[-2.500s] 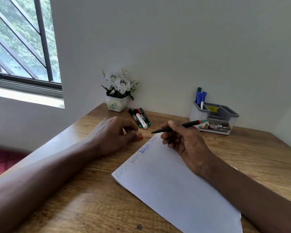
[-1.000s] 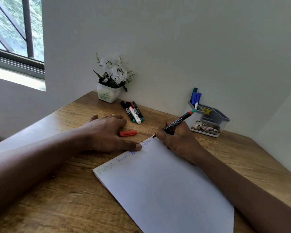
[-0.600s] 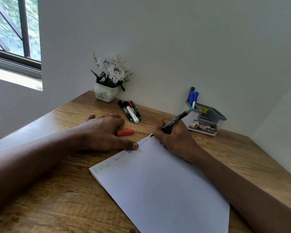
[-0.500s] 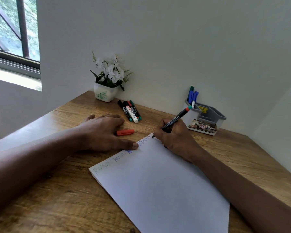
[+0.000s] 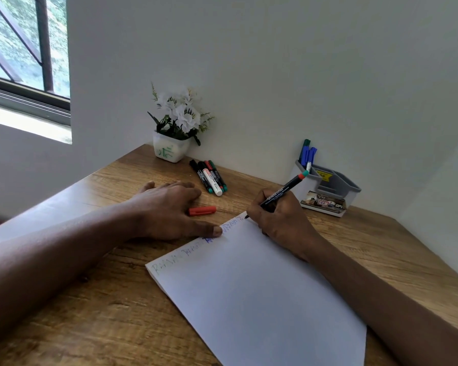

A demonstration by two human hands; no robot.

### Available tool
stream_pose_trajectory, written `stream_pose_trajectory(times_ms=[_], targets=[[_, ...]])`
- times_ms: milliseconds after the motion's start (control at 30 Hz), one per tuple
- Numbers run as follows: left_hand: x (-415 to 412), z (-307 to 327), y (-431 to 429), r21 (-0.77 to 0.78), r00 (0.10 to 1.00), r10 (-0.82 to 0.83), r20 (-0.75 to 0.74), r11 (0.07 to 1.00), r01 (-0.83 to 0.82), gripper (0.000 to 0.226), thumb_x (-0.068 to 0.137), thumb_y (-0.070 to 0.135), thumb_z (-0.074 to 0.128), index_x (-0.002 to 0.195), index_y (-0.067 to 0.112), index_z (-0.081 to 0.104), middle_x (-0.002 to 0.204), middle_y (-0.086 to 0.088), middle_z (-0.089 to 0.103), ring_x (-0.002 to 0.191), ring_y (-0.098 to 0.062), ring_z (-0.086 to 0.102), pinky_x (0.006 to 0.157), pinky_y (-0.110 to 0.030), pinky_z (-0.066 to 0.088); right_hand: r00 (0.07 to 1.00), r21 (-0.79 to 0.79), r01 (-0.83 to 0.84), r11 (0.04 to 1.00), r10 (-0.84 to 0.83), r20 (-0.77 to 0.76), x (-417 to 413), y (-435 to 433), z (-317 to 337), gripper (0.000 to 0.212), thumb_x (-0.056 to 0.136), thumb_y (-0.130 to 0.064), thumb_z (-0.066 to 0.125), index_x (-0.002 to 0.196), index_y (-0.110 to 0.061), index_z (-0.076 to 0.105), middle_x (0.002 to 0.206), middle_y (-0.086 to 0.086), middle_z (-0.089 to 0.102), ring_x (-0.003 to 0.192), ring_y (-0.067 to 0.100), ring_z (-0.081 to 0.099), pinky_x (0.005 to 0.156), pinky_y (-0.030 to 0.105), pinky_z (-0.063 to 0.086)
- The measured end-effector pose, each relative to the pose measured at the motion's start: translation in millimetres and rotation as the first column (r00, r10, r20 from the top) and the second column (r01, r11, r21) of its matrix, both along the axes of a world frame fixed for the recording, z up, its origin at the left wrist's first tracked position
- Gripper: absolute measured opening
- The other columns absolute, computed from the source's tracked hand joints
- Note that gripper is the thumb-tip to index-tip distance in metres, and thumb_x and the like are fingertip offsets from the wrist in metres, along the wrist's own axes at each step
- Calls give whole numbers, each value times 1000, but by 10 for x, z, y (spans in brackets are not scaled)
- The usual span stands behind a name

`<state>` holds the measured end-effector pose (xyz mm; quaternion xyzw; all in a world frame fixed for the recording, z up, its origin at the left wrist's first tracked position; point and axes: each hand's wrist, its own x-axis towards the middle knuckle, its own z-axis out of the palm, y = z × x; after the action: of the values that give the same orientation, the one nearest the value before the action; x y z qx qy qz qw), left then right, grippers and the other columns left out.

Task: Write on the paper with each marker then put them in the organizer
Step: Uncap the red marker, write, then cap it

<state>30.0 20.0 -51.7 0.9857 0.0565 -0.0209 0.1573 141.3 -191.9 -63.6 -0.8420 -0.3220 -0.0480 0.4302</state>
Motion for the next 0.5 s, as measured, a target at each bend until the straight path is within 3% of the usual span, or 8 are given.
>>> stream_pose_trajectory(times_ms=[233, 500], targets=[[10, 2, 2, -7, 1000, 2, -11, 1000, -2, 114, 61, 92, 42, 156, 30, 31, 167, 9, 22, 152, -17, 23, 124, -52, 13, 999, 25, 17, 1000, -16, -32, -9, 8, -7, 17, 85, -12, 70, 77, 1, 64, 58, 3, 57, 48, 7, 51, 47, 21, 43], [17, 4, 0, 8, 1000, 2, -8, 1000, -2, 107, 69, 89, 46, 156, 29, 31, 167, 8, 23, 152, -18, 24, 125, -51, 13, 999, 42, 51, 998, -51, 1, 0, 17, -35, 14, 82, -12, 73, 76, -1, 66, 62, 13, 63, 52, 12, 56, 52, 31, 49]])
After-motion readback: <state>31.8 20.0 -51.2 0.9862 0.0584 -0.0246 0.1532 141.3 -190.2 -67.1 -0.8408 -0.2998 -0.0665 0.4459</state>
